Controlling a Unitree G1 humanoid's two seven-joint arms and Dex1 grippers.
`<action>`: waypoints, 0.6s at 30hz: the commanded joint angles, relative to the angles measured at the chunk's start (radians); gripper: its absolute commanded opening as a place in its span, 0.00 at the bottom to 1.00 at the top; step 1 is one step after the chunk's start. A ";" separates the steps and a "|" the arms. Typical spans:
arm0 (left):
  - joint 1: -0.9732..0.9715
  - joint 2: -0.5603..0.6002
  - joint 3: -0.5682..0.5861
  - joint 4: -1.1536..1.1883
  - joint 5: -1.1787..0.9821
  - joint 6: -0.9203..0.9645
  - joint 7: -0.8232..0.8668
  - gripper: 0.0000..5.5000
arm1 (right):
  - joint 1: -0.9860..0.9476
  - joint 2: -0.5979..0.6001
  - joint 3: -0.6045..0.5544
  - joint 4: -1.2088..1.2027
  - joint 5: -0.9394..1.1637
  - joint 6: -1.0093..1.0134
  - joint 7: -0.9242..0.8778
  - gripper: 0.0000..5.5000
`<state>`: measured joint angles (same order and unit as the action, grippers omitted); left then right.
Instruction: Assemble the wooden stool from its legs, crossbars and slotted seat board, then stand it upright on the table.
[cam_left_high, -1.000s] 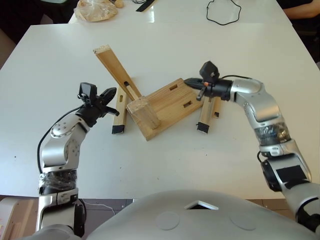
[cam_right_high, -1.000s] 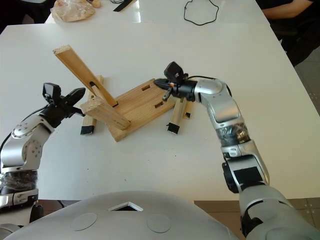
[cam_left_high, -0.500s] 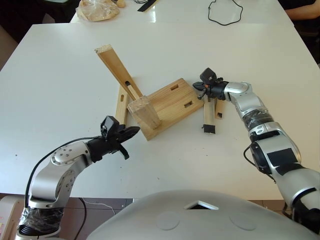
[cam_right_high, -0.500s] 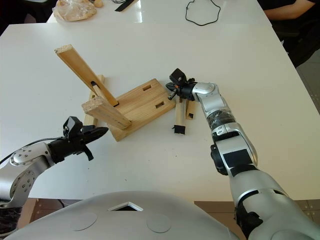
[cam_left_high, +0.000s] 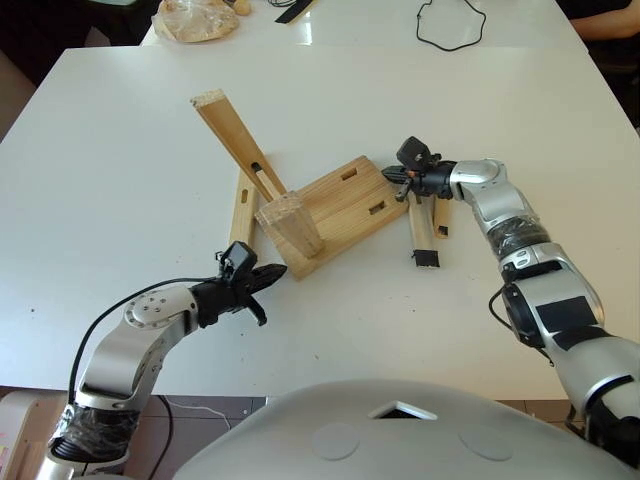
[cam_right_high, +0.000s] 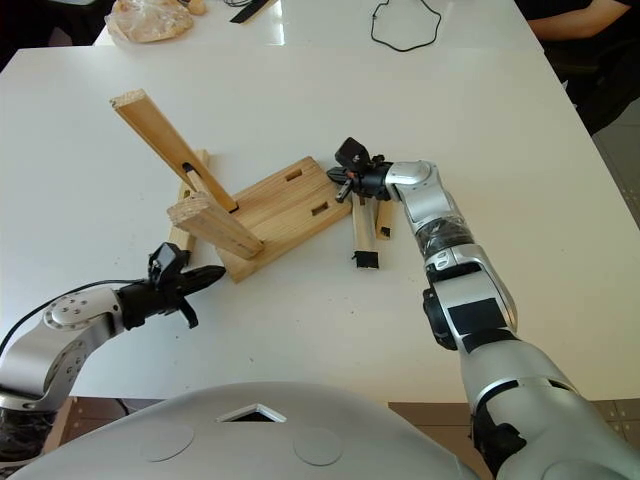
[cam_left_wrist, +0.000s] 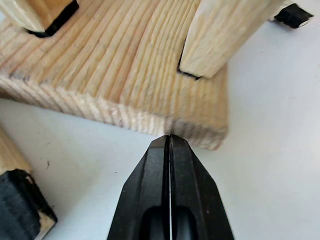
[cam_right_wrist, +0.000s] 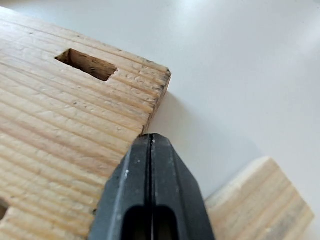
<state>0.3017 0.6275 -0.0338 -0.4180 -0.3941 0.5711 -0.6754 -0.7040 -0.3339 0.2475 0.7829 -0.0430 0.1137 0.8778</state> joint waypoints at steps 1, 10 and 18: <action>-0.045 -0.030 -0.019 0.041 0.030 -0.001 0.034 0.00 | 0.052 -0.023 0.043 -0.126 0.008 0.022 0.130 0.00; -0.133 -0.043 0.003 0.142 0.067 -0.022 0.058 0.00 | 0.141 -0.073 0.052 -0.299 0.018 0.080 0.177 0.00; -0.109 -0.059 -0.004 0.112 0.054 -0.020 0.045 0.00 | -0.070 -0.030 0.004 0.008 -0.034 -0.013 -0.015 0.00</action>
<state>0.1828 0.5747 -0.0302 -0.2985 -0.3424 0.5462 -0.6312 -0.7178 -0.3796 0.2486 0.7076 -0.0477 0.1351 0.8922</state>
